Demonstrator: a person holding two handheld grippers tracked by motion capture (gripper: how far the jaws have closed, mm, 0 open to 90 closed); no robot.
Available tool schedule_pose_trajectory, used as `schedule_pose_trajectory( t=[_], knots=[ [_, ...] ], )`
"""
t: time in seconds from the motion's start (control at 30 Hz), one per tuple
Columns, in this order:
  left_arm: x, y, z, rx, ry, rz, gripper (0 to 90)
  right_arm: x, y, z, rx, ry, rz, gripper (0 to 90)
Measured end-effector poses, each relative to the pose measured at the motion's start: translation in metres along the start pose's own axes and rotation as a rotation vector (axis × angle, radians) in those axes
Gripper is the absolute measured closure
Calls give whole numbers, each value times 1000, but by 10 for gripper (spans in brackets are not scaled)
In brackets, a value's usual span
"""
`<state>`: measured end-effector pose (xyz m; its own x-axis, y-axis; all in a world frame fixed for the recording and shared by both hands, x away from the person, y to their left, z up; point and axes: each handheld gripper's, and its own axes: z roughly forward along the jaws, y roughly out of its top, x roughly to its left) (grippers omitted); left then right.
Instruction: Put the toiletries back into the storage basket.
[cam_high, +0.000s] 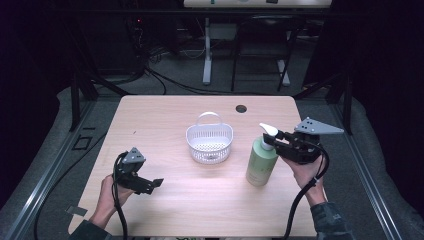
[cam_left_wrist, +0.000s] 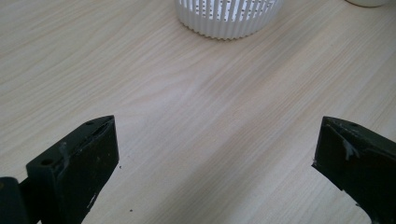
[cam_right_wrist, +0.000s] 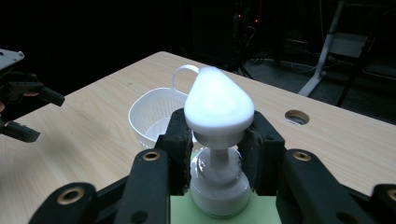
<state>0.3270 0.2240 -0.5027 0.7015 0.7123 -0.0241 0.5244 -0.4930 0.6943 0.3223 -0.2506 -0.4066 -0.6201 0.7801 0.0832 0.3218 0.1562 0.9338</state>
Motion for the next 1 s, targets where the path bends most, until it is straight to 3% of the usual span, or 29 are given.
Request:
schedule_pose_trajectory(
  t=[0.27,0.4,1.0],
  knots=[
    [0,0,1,-2,4,-4,0,0,-6,0,-49,0,8,672],
    [0,0,1,2,5,-3,0,1,-8,0,-67,-8,-11,678],
    [1,0,1,6,0,-2,0,5,-3,4,-50,-2,-47,680]
  ],
)
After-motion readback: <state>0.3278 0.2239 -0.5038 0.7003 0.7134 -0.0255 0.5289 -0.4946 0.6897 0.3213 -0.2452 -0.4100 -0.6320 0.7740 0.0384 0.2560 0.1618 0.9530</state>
